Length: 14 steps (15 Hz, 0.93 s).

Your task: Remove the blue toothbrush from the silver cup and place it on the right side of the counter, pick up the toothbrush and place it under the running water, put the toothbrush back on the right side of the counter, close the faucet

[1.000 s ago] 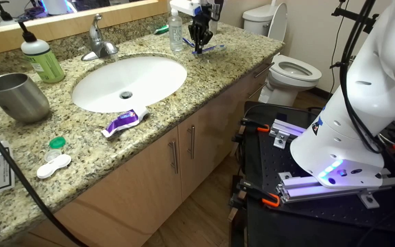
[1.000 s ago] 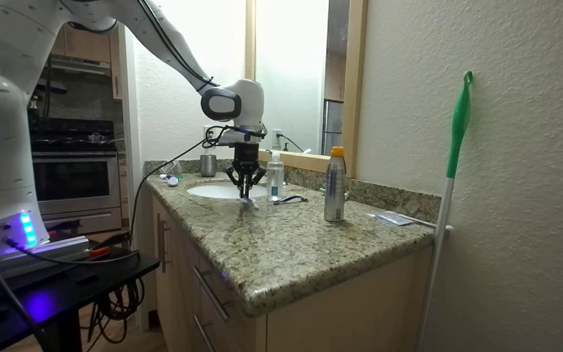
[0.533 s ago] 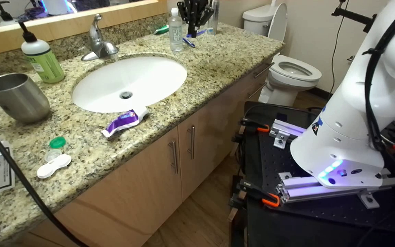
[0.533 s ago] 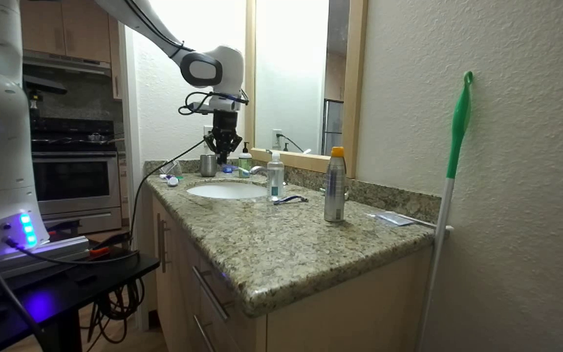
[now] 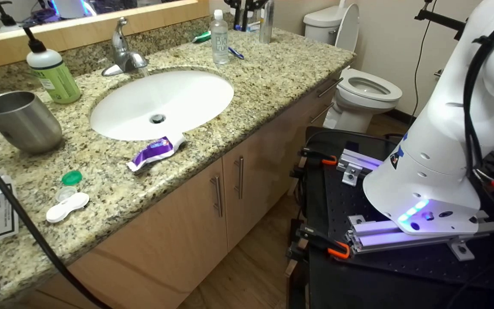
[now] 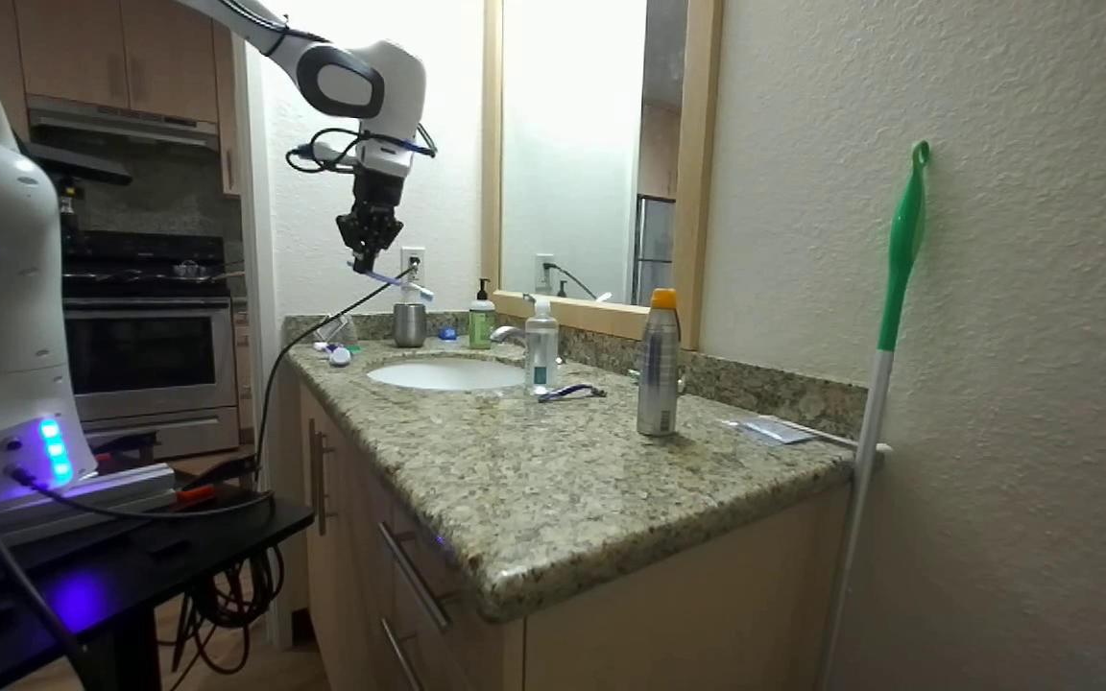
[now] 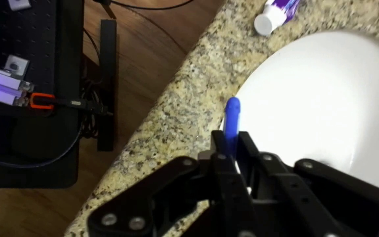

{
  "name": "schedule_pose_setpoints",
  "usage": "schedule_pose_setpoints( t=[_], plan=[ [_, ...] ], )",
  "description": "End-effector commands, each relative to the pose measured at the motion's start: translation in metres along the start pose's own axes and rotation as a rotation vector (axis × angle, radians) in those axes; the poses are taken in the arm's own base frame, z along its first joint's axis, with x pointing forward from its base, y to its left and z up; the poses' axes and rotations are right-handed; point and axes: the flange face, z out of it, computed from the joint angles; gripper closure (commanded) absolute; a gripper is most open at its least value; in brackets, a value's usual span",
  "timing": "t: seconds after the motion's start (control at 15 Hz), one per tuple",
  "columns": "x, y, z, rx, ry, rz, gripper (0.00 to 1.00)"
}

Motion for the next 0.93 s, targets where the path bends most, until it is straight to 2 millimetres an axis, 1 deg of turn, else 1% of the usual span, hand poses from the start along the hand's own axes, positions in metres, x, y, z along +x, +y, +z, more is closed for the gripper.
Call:
schedule_pose_setpoints(
  t=[0.0,0.2,0.27,0.33,0.4,0.53,0.6,0.67,0.73,0.87],
  plan=[
    [-0.006,-0.025,0.0,0.06,-0.114,-0.154,0.97],
    [-0.012,-0.05,0.01,0.108,-0.242,-0.251,0.97],
    [-0.012,-0.052,0.01,0.122,-0.277,-0.258,0.97],
    [-0.018,-0.039,0.008,0.115,-0.205,-0.217,0.88],
    [-0.017,-0.045,0.011,0.118,-0.232,-0.231,0.88],
    [-0.013,-0.05,0.013,0.115,-0.245,-0.24,0.88],
    [-0.012,-0.051,0.013,0.115,-0.245,-0.24,0.97],
    [-0.004,-0.051,0.017,0.1,-0.227,-0.217,0.97],
    [0.005,-0.06,0.031,0.062,-0.237,-0.207,0.97],
    [0.013,-0.078,0.059,-0.01,-0.266,-0.203,0.97]
  ],
)
